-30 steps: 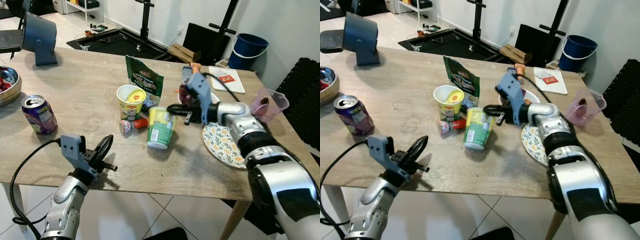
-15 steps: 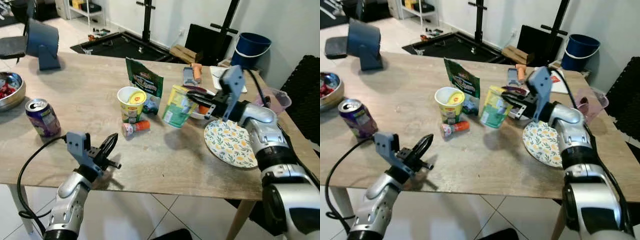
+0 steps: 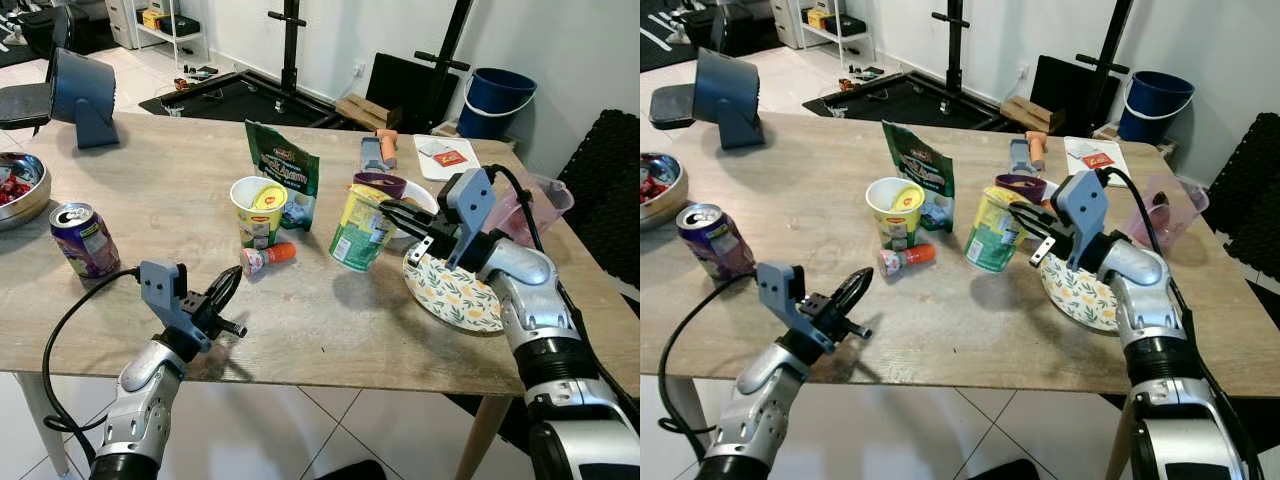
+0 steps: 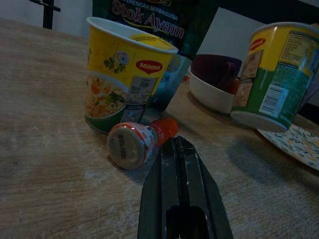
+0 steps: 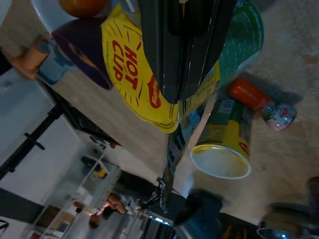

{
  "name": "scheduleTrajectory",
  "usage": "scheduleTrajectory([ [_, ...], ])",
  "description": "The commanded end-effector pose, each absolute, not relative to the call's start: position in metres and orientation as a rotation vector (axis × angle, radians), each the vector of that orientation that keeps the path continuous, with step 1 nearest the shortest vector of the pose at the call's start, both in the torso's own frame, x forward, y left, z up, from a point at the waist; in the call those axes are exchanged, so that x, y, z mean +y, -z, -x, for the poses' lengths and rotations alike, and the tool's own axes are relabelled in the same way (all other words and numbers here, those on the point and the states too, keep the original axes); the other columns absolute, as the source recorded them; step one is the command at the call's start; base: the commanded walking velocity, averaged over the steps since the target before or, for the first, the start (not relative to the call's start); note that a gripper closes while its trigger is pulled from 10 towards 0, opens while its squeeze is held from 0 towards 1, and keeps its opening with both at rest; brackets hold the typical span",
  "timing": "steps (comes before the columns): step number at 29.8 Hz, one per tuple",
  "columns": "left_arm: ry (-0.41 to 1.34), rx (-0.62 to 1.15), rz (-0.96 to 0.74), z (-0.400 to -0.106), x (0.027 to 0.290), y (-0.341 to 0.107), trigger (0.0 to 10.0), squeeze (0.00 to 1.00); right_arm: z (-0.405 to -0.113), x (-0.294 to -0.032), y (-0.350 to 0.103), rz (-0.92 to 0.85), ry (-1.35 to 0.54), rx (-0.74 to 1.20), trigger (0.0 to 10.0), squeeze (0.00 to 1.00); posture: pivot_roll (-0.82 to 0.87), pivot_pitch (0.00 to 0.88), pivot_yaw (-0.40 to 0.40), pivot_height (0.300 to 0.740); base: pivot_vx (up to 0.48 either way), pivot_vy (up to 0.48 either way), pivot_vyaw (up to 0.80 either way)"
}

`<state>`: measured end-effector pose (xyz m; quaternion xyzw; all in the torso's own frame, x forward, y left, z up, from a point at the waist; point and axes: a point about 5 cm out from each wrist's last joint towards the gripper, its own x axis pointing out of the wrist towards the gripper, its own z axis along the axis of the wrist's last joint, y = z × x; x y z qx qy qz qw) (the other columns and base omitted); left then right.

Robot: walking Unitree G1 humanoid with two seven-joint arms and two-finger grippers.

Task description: Restocking fridge

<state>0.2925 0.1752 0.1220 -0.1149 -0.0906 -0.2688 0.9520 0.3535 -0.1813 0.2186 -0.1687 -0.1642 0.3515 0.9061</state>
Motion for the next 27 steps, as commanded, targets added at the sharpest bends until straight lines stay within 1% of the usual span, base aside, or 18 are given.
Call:
scheduleTrajectory([
  [1, 0.566, -0.182, 0.222, -0.294, 0.171, -0.121, 10.0, 0.0, -0.35, -0.18, -0.217, 0.367, -0.675, -0.36, 0.0, 0.0, 0.09, 0.063, -0.029, 0.74, 0.0, 0.0, 0.0],
  [3, 0.568, -0.182, 0.222, -0.294, 0.171, -0.121, 10.0, 0.0, -0.35, -0.179, -0.217, 0.374, -0.654, -0.367, 0.0, 0.0, 0.09, 0.063, -0.029, 0.74, 0.0, 0.0, 0.0],
  [6, 0.574, -0.181, 0.222, -0.295, 0.17, -0.121, 10.0, 0.0, -0.347, -0.172, -0.213, 0.398, -0.619, -0.387, 0.0, 0.0, 0.09, 0.065, -0.024, 0.74, 0.0, 0.0, 0.0],
  [8, 0.578, -0.182, 0.222, -0.296, 0.17, -0.122, 10.0, 0.0, -0.344, -0.164, -0.205, 0.426, -0.599, -0.396, 0.0, 0.0, 0.08, 0.066, -0.023, 0.74, 0.0, 0.0, 0.0],
  [13, 0.58, -0.183, 0.221, -0.297, 0.17, -0.122, 10.0, 0.0, -0.338, -0.152, -0.186, 0.439, -0.545, -0.392, 0.0, 0.0, 0.08, 0.067, -0.022, 0.74, 0.0, 0.0, 0.0],
  [16, 0.581, -0.184, 0.22, -0.297, 0.17, -0.122, 10.0, 0.0, -0.335, -0.149, -0.18, 0.469, -0.517, -0.393, 0.0, 0.0, 0.08, 0.067, -0.022, 0.74, 0.0, 0.0, 0.0],
  [22, 0.583, -0.183, 0.215, -0.297, 0.171, -0.122, 10.0, 0.0, -0.325, -0.137, -0.162, 0.556, -0.549, -0.378, 0.0, 0.0, 0.08, 0.068, -0.018, 0.74, 0.0, 0.0, 0.0],
  [26, 0.585, -0.184, 0.213, -0.297, 0.171, -0.122, 10.0, 0.0, -0.318, -0.131, -0.152, 0.562, -0.584, -0.368, 0.0, 0.0, 0.08, 0.071, -0.015, 0.74, 0.0, 0.0, 0.0],
  [27, 0.587, -0.183, 0.212, -0.297, 0.171, -0.122, 10.0, 0.0, -0.313, -0.126, -0.149, 0.534, -0.613, -0.374, 0.0, 0.0, 0.08, 0.069, -0.014, 0.74, 0.0, 0.0, 0.0],
])
